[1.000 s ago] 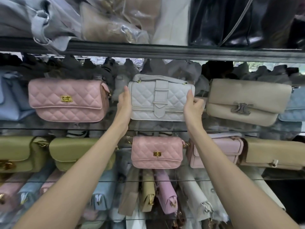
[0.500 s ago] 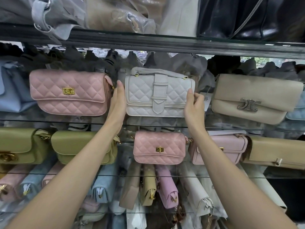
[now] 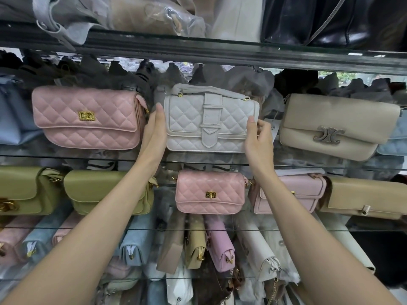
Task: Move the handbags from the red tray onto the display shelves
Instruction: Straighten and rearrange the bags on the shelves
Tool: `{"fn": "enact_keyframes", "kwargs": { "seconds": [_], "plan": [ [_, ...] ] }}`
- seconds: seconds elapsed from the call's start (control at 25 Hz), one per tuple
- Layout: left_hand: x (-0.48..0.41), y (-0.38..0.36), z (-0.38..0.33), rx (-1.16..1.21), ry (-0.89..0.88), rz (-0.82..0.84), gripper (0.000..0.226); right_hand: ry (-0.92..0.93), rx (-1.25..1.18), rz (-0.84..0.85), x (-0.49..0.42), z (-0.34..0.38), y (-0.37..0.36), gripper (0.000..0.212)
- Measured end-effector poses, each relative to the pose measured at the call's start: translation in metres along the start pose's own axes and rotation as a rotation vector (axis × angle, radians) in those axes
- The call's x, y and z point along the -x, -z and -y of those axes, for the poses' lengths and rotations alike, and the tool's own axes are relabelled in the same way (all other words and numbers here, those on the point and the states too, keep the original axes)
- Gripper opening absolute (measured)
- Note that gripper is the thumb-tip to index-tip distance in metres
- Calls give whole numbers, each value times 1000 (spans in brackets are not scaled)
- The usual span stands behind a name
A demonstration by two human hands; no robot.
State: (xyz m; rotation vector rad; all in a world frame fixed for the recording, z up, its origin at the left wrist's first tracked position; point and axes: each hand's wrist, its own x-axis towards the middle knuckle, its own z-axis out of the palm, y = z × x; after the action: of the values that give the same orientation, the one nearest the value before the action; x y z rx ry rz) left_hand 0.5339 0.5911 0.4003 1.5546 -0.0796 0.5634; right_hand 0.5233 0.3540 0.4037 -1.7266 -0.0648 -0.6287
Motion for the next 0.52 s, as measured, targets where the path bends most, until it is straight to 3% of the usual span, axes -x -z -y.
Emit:
{"fn": "enact_keyframes", "kwargs": {
  "seconds": [0.24,0.32,0.44,0.52],
  "plan": [
    [7,-2,-10,-45,10,-14,85,21,17,1,3,2,1,37],
    [24,-8,-16,-146,-17,-90,67,66,76,-65,13,-1,0,42],
    [77,-15,-8,-225,-267,-353,35,142,16,-299,44,-17,7,31],
    [102,-16,19,-227,-375,-376,21,219,-32,-369,63,-37,13,14]
  ]
}}
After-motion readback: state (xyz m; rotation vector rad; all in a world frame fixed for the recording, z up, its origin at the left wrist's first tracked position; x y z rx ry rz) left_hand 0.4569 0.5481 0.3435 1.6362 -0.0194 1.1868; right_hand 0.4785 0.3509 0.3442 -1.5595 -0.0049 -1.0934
